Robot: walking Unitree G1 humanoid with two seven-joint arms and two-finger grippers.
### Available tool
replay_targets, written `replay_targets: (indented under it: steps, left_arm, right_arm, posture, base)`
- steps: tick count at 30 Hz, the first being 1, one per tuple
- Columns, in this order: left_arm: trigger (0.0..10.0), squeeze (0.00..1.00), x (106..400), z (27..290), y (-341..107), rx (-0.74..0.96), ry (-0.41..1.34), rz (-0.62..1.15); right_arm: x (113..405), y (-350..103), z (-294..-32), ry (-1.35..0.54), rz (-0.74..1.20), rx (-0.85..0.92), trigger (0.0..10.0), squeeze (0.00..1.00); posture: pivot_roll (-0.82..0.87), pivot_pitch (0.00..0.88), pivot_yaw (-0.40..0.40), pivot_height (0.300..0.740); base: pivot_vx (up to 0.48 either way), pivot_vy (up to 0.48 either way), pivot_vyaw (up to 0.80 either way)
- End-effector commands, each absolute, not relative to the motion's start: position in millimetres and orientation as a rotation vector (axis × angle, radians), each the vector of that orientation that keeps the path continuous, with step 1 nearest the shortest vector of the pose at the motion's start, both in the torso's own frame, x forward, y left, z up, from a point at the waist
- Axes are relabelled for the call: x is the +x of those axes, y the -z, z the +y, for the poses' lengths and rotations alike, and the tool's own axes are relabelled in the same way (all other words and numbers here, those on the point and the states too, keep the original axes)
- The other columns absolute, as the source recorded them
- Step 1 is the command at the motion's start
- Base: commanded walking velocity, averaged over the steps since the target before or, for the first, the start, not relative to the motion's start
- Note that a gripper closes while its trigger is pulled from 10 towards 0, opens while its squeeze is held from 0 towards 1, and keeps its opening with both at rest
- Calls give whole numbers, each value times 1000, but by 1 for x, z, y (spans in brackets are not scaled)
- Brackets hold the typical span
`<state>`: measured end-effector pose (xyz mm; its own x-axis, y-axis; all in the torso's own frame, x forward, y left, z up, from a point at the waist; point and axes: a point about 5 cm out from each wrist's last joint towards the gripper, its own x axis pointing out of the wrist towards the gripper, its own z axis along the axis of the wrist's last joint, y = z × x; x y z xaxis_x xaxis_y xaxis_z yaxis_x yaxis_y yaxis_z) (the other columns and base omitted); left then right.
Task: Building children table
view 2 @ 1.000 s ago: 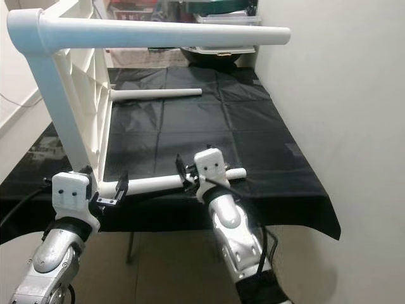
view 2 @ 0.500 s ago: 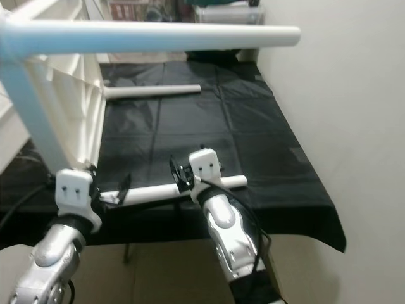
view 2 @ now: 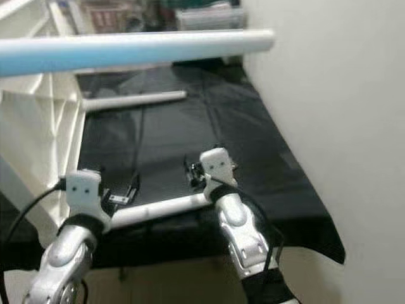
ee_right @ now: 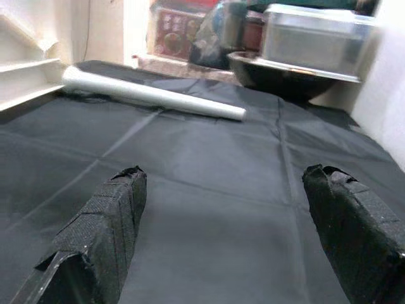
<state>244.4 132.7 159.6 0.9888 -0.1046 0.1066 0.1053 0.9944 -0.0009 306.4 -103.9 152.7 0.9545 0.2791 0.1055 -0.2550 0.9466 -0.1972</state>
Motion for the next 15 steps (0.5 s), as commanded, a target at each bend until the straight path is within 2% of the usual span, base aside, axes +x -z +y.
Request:
replay_targets:
  steps: [1, 4, 6, 9, 11, 14, 15]
  left_arm:
    - [10000, 0, 243, 138, -154, 12, 82, -78]
    - [10000, 0, 243, 139, -154, 27, 71, -80]
    - [10000, 0, 241, 143, -153, 52, 6, -82]
    - [10000, 0, 239, 144, -152, 56, -12, -76]
    - [10000, 0, 236, 143, -147, 58, -32, -56]
    - [10000, 0, 234, 143, -145, 57, -38, -49]
    - [10000, 0, 234, 142, -144, 55, -39, -44]
  right_arm:
    - [305, -152, -101, -273, -137, -190, 10000, 0]
    - [305, -153, -104, -251, -154, -214, 10000, 0]
    - [303, -160, -115, -140, -246, -371, 10000, 0]
    - [301, -164, -119, -96, -288, -440, 10000, 0]
    - [297, -174, -123, 9, -389, -598, 10000, 0]
    - [294, -179, -124, 51, -437, -655, 10000, 0]
    - [289, -186, -127, 104, -508, -721, 10000, 0]
  posture:
    - [99, 72, -4, 740]
    - [99, 72, -4, 740]
    - [99, 75, -4, 740]
    - [99, 75, -4, 740]
    - [98, 77, 0, 740]
    - [97, 76, 4, 740]
    - [97, 76, 4, 740]
  base:
    - [0, 0, 0]
    - [0, 0, 0]
    - [0, 0, 0]
    - [0, 0, 0]
    - [0, 0, 0]
    - [0, 0, 0]
    - [0, 0, 0]
